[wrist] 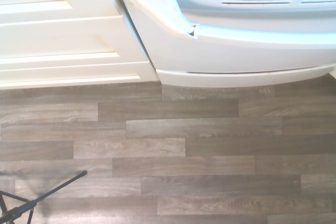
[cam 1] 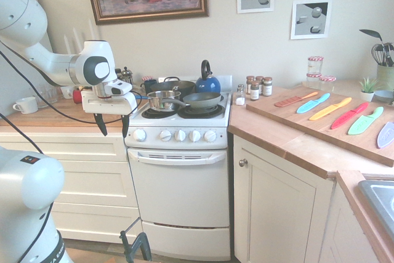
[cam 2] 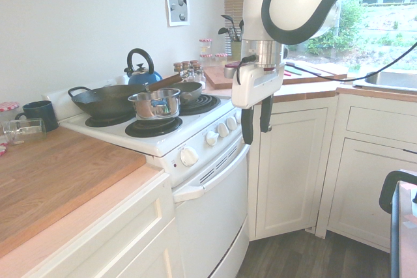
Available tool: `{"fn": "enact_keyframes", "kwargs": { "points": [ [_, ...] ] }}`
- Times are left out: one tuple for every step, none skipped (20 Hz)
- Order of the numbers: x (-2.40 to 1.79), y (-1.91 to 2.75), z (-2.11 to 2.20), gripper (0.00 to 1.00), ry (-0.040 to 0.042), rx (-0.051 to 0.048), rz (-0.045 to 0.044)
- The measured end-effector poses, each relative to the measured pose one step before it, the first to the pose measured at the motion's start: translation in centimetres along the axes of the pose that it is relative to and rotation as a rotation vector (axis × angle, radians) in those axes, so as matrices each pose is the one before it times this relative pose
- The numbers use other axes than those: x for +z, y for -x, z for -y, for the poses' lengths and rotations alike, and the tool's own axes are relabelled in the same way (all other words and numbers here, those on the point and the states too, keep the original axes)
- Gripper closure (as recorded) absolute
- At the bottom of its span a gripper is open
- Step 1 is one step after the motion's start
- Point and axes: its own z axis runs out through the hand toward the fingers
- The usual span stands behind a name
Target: Open the oven
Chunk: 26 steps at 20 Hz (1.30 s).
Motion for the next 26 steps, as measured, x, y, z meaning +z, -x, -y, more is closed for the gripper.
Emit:
{"fn": "enact_keyframes", "kwargs": {
  "points": [
    [0.029, -0.013, -0.009, 0.0, 0.00037, 0.00042, 0.00052],
    [0.016, -0.051, -0.044, 0.0, 0.00045, 0.00113, 0.00011],
    [0.093, -0.069, -0.064, 0.0, 0.00165, 0.00151, 0.0015],
    [0.292, -0.105, -0.106, 0.0, -0.00098, 0.01112, 0.01103],
    [0.532, -0.245, -0.137, 0.0, 0.00017, 0.01472, 0.01375],
    [0.802, -0.513, -0.146, 0.0, 0.00383, 0.0084, 0.0018],
    [1.044, -0.812, -0.149, 0.0, -0.00016, 0.00831, -0.00914],
    [1.338, -0.931, -0.18, 0.0, 0.00018, 0.00411, -0.01558],
    [1.508, -0.885, -0.242, 0.0, -0.00103, 0.00206, -0.01402],
    [1.599, -0.775, -0.241, 0.0, -0.00466, -0.00066, -0.00598],
    [1.683, -0.724, -0.231, 0.0, -0.0045, -0.00594, -0.01112],
    [1.563, -0.586, -0.202, 0.0, -0.00472, -0.00169, -0.01374],
    [1.434, -0.494, 0.009, 0.0, -0.00784, -0.0039, -0.01274],
    [1.064, -0.506, 0.204, 0.0, -0.00876, -0.00459, -0.01647],
    [0.793, -0.607, 0.409, 0.0, -0.01242, -0.00561, -0.02001],
    [0.638, -0.577, 0.516, 0.0, -0.01033, -0.00173, -0.01435],
    [0.562, -0.496, 0.591, 0.0, -0.00828, -0.00069, -0.00986],
    [0.545, -0.464, 0.615, 0.0, -0.00621, -0.00125, -0.00758],
    [0.56, -0.435, 0.617, 0.0, -0.00365, 0.00075, -0.00414],
    [0.544, -0.377, 0.633, 0.0, -0.00363, 0.00229, -0.0021],
    [0.54, -0.433, 0.567, 0.0, -0.00442, 0.00259, -0.00426],
    [0.595, -0.436, 0.533, 0.0, -0.00318, 0.00439, -0.00264],
    [0.633, -0.517, 0.496, 0.0, -0.00012, 0.00242, -0.00415],
    [0.691, -0.538, 0.402, 0.0, 0.00054, 0.00477, -0.00355],
    [0.693, -0.57, 0.344, 0.0, -0.00085, 0.00896, -0.00325],
    [0.664, -0.626, 0.358, 0.0, -0.0018, 0.01064, -0.00553]
  ]
}}
